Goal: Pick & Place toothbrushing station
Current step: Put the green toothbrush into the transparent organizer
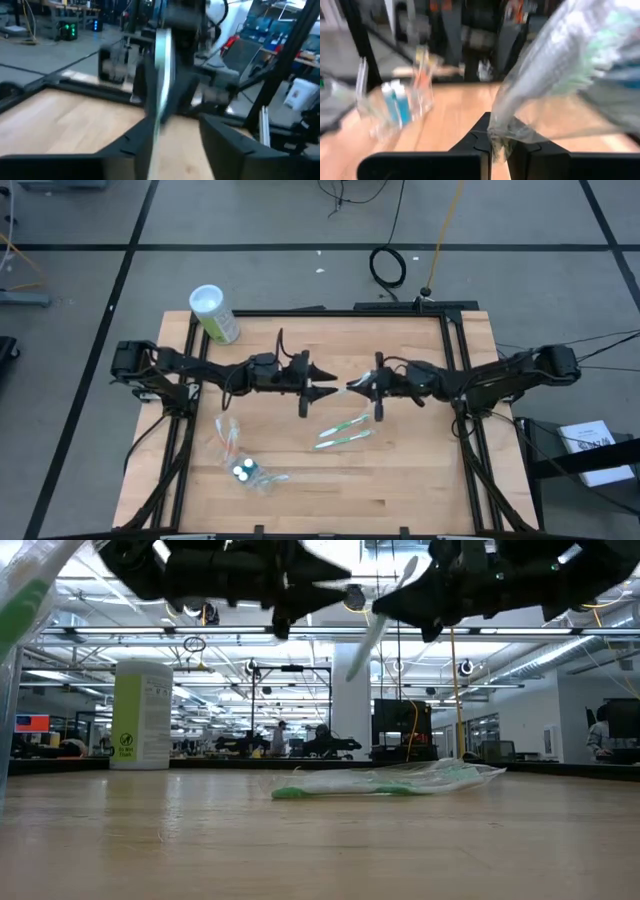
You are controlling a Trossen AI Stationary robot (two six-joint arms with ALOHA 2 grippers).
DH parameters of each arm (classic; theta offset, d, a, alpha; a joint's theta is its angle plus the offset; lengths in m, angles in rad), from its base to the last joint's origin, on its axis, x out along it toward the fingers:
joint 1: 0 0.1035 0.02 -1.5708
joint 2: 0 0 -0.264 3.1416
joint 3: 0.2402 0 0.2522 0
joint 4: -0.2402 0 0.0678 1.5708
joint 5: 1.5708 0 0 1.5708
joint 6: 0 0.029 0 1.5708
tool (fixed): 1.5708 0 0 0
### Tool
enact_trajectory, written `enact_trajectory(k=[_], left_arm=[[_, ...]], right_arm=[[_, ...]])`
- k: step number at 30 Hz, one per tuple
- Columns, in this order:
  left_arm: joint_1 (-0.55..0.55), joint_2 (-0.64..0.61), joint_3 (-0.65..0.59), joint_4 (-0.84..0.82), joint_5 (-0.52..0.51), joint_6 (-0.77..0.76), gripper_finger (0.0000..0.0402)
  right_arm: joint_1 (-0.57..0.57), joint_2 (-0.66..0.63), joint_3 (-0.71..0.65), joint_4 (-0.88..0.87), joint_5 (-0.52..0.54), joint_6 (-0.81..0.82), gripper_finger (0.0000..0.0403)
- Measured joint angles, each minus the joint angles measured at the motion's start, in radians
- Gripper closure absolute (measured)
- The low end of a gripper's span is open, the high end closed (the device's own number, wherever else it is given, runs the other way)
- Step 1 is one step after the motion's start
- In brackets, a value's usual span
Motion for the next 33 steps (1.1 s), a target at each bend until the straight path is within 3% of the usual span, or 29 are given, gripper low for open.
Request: enact_trajectory(k=[4, 9, 15, 24, 33], left_arm=[[-0.002, 0.007, 0.13, -0.196, -0.002, 0.061, 0.0179], [-0.011, 0.049, 0.285, -0.398, -0.001, 0.134, 0.0131], [-0.009, 0.112, 0.363, -0.416, -0.036, 0.189, 0.0113], [-0.005, 0.14, 0.382, -0.382, -0.042, 0.224, 0.0137], [-0.005, 0.14, 0.382, -0.367, 0.064, 0.191, 0.0224]], right_arm=[[0.01, 0.026, 0.089, -0.187, -0.059, -0.016, 0.0386], [0.023, 0.059, 0.121, -0.221, -0.076, -0.042, 0.0386], [0.033, 0.062, 0.123, -0.21, -0.078, -0.038, 0.0386], [0.037, 0.062, 0.123, -0.206, -0.076, -0.044, 0.0386], [0.038, 0.062, 0.123, -0.206, -0.078, -0.049, 0.0386]])
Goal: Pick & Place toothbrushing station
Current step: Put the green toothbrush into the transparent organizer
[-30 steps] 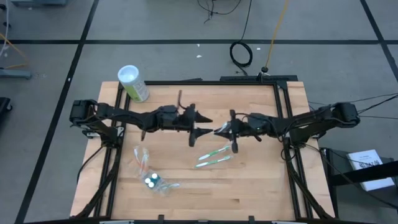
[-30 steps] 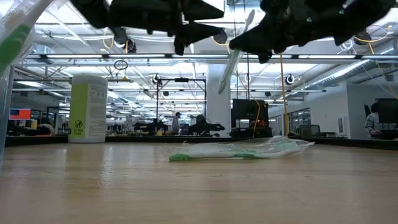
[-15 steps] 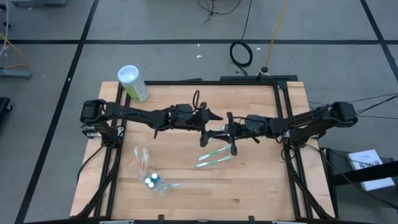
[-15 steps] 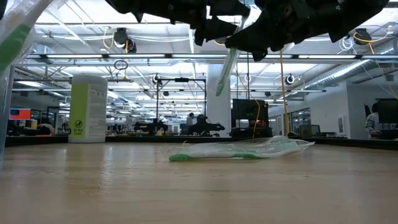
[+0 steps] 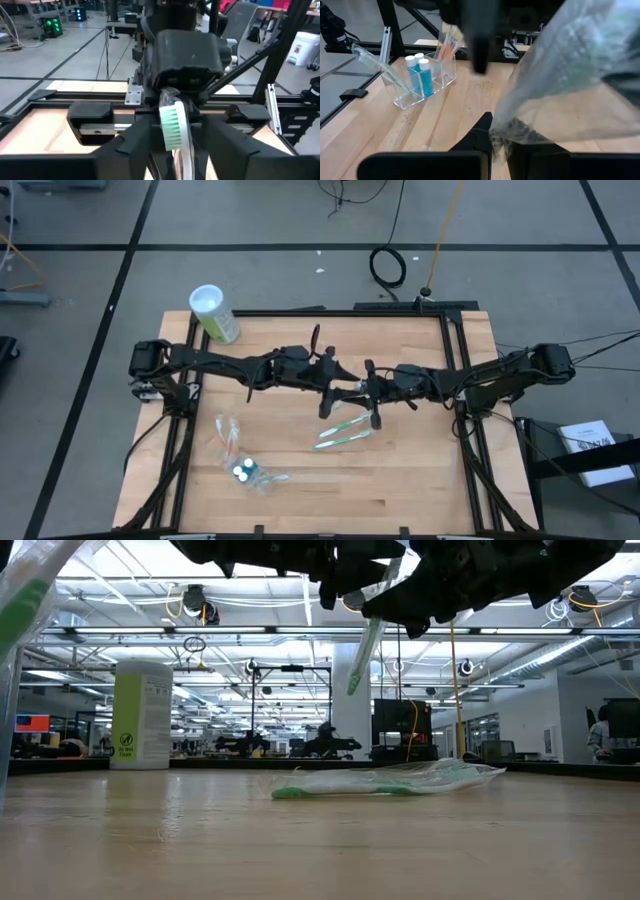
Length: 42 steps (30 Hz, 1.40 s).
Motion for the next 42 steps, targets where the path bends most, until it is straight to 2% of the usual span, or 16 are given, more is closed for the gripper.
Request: enact_trajectory(k=[11, 19, 26, 31, 37, 40, 42], left_arm=[[0.0, 0.0, 0.0, 0.008, -0.001, -0.021, 0.039], [0.001, -0.001, -0.001, 0.038, -0.009, -0.003, 0.0399], [-0.01, -0.04, -0.001, 0.054, 0.031, 0.031, 0.0401], [-0.039, -0.131, -0.001, -0.054, 0.041, 0.067, 0.0401], [-0.131, -0.306, -0.006, -0.299, -0.101, 0.092, 0.0401], [-0.22, -0.401, -0.074, -0.3, -0.195, 0.055, 0.0401], [-0.293, -0.465, -0.144, -0.262, -0.299, 0.02, 0.0401]], right_arm=[[-0.001, 0.0, 0.0, 0.0, 0.002, -0.001, 0.0385], [0.0, -0.001, 0.0, 0.005, 0.003, 0.009, 0.0365], [0.0, 0.0, 0.0, -0.026, 0.0, 0.022, 0.0312], [0.0, -0.004, -0.002, -0.061, 0.001, 0.01, 0.025], [-0.011, -0.059, -0.002, -0.149, 0.003, 0.023, 0.0165], [-0.007, -0.084, -0.002, -0.152, 0.003, 0.042, 0.014], [-0.006, -0.1, -0.002, -0.159, 0.002, 0.065, 0.013]])
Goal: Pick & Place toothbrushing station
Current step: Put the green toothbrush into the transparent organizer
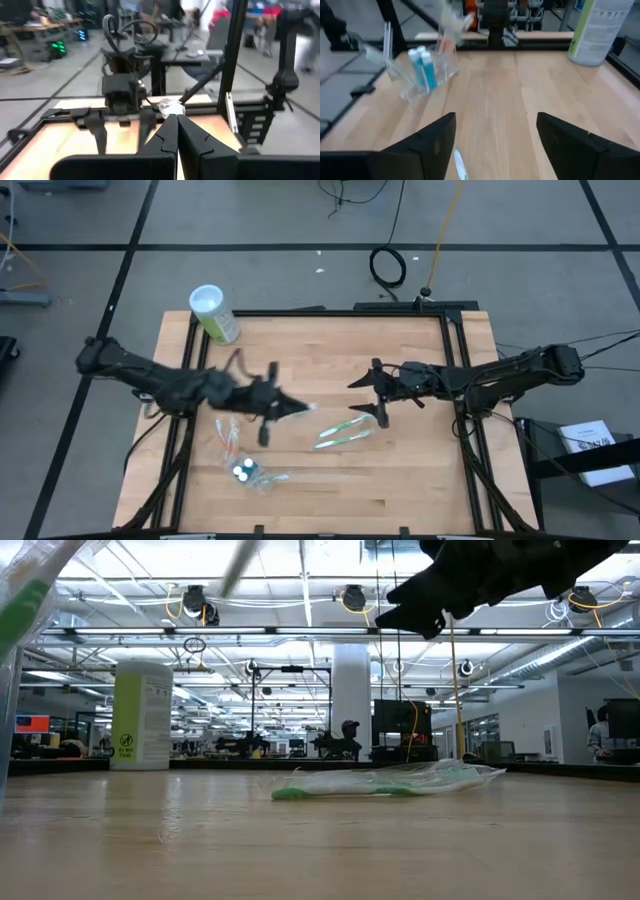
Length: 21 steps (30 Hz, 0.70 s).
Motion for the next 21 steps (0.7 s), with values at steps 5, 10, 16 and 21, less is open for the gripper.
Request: enact_trajectory(k=[5, 10, 16, 21], left_arm=[[-0.236, -0.154, -0.188, 0.06, -0.367, -0.132, 0.0401], [-0.478, -0.216, -0.279, 0.064, -0.617, -0.218, 0.0401], [-0.693, -0.189, -0.33, 0.197, -0.924, -0.257, 0.0402], [-0.726, -0.107, -0.398, 0.45, -1.046, -0.257, 0.0402]], right_arm=[[0.002, -0.015, 0.0, -0.003, 0.002, 0.014, 0.0122], [0.003, -0.014, 0.0, -0.006, 0.002, 0.014, 0.0128], [0.003, -0.014, 0.0, 0.003, 0.002, 0.032, 0.0132], [0.003, -0.014, 0.0, 0.003, 0.004, 0.035, 0.0132]])
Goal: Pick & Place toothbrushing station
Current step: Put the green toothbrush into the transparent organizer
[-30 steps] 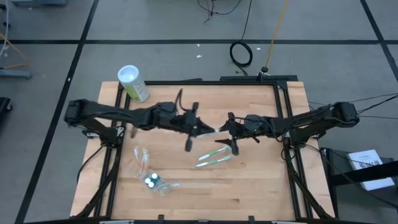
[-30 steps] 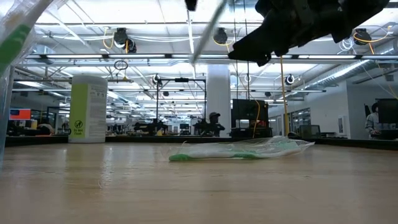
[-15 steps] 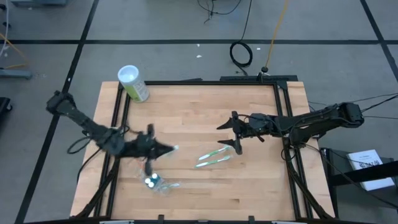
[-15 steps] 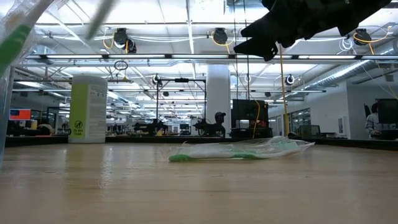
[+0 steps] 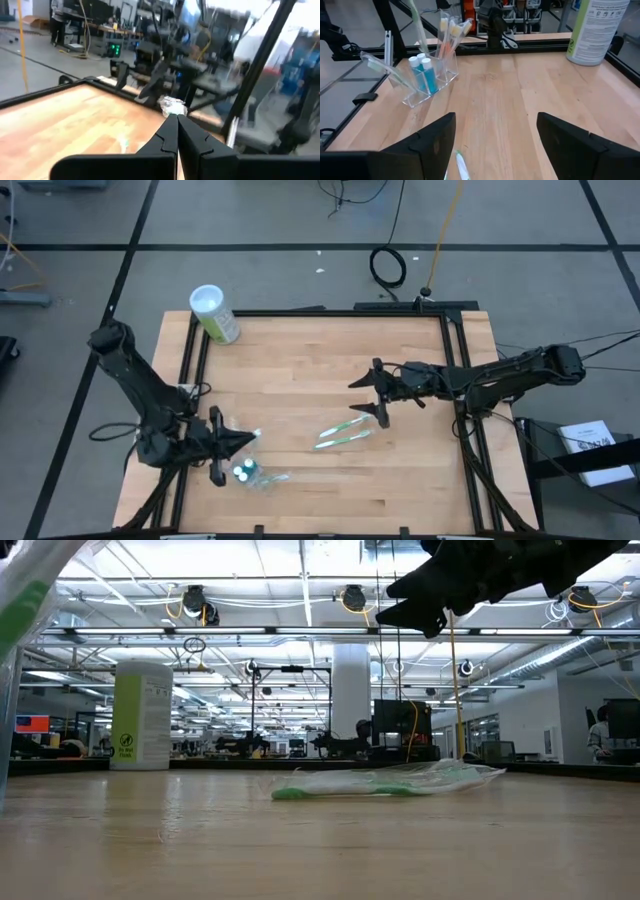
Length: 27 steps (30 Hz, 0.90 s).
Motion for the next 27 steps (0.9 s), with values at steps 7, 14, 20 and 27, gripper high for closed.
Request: enact_trajectory(k=[7, 14, 20, 27], left_arm=[[0.02, 0.102, -0.016, 0.158, 0.08, 0.023, 0.0402], [0.002, 0.19, -0.016, 0.152, 0.079, -0.112, 0.0402], [0.011, 0.256, -0.016, 0.156, 0.079, -0.193, 0.0402], [0.009, 0.325, -0.016, 0.147, 0.079, -0.243, 0.0401]], right_arm=[[0.0, 0.0, 0.0, 0.043, 0.002, -0.014, 0.0133], [0.0, 0.0, 0.0, 0.072, 0.002, -0.088, 0.0133], [0.0, 0.0, 0.0, 0.129, 0.0, -0.134, 0.0133], [0.0, 0.0, 0.0, 0.151, -0.002, -0.138, 0.0133]])
